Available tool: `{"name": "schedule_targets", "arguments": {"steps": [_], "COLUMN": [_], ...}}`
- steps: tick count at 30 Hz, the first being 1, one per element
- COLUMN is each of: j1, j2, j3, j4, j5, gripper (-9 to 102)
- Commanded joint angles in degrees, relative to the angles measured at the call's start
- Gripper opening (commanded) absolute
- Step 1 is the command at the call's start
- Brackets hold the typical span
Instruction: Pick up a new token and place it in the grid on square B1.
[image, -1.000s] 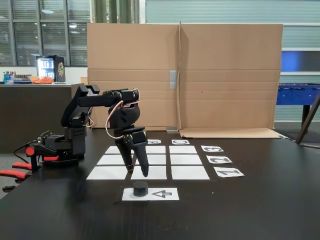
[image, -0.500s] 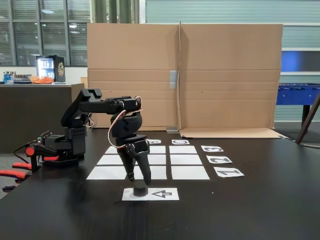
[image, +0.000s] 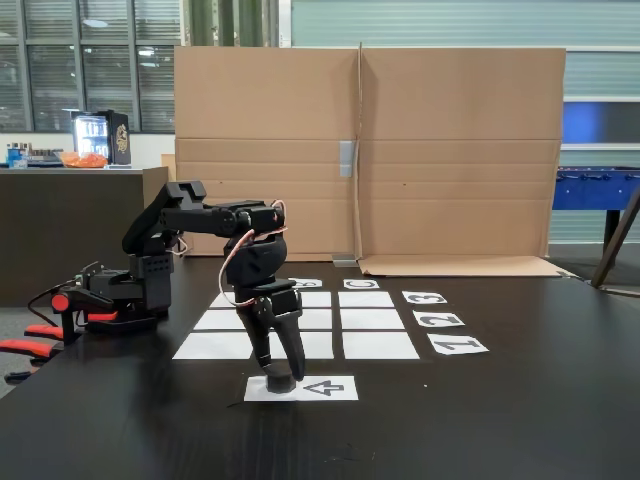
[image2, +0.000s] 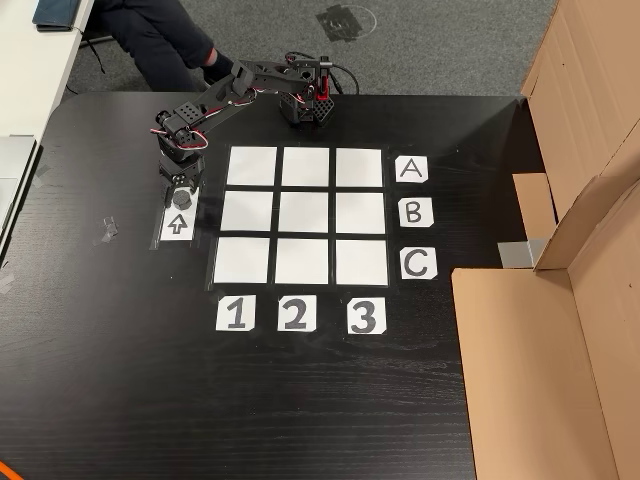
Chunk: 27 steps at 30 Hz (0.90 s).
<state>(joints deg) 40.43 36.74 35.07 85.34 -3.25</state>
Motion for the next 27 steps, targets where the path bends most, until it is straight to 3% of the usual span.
{"name": "schedule_targets", "arguments": {"steps": [1,9,18,27], "j1": [-0.44,-0.53,-0.53,-0.09], "j2": [0.26,-0.62,-1.23,-0.97], "j3": [-2.37,-2.37,-2.81,-4.13], "j4": [-1.05,-2.20,-2.46,-2.55], "j5": [0.53,0.53,0.53,0.97], "gripper": [29,28,14,10]}}
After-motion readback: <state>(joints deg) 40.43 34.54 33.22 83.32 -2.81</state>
